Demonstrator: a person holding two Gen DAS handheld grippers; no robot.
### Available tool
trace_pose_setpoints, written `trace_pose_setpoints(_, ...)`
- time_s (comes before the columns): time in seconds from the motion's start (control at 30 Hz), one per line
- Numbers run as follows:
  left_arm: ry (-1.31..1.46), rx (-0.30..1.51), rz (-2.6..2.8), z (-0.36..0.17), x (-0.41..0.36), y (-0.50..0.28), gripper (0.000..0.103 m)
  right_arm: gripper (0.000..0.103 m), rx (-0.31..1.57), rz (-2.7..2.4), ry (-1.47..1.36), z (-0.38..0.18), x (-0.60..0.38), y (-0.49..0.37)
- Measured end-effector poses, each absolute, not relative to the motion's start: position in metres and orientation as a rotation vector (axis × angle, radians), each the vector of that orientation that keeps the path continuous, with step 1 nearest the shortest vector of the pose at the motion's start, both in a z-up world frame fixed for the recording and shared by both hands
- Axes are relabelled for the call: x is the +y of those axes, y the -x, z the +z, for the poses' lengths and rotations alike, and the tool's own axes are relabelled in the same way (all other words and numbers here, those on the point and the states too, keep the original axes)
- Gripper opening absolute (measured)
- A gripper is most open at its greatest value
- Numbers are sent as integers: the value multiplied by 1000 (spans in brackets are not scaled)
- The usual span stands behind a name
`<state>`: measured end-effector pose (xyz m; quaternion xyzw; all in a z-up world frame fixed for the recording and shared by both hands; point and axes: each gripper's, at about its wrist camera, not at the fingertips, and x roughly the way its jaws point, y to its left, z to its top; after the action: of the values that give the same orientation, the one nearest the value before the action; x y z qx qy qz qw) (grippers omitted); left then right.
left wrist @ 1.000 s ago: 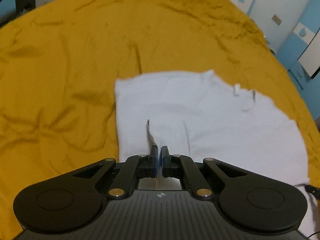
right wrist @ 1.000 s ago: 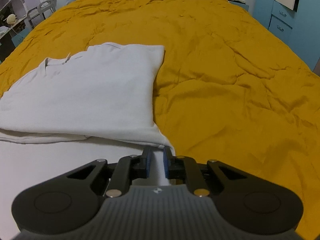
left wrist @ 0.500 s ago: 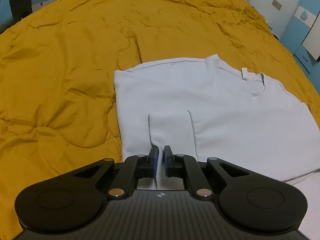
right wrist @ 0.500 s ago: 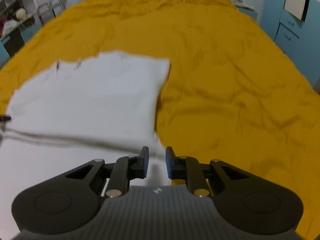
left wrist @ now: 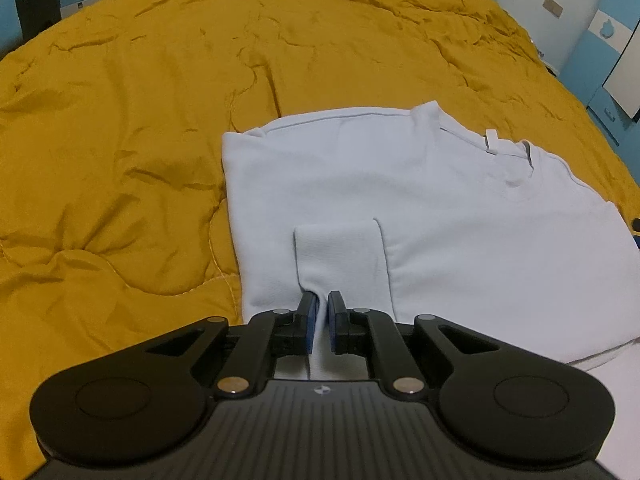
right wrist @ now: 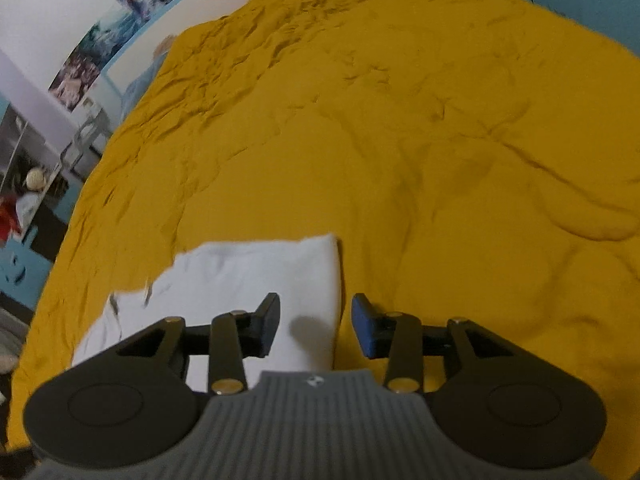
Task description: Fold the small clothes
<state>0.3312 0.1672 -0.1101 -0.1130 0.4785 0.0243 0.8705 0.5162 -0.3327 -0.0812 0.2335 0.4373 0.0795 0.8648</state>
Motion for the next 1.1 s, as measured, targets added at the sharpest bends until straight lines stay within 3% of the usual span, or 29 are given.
trace_pose_setpoints(0.03, 237, 999, 51, -111, 167, -331, 10, 33, 923, 158, -503, -87, -334, -523)
trace_pose_setpoints(0.07, 236, 998, 50, -111, 167, -331, 10, 24, 937, 157, -523, -95, -334, -528)
trace_pose_setpoints(0.1, 234, 998, 49, -111, 167, -330, 10, 0, 953, 176, -554, -101, -335, -534)
trace_pose_setpoints(0.23, 230, 1000, 41, -112, 169, -330, 12, 0, 840, 211, -463, -81, -332, -536)
trace_pose_setpoints(0.5, 205, 1000, 55, -113, 163, -329, 13, 0, 913, 158, -356, -87, -325, -533)
trace_pose_setpoints(0.67, 213, 996, 67, -112, 162, -329, 13, 10, 934, 161, -311, -61, -337, -501)
trace_pose_setpoints(0.73, 196, 993, 72, -112, 160, -329, 13, 22, 959, 192, -305, -53, -337, -478)
trace_pose_setpoints(1.1, 166, 1005, 80, -110, 156, -331, 13, 32, 1077, 267, -395, -77, -344, -406)
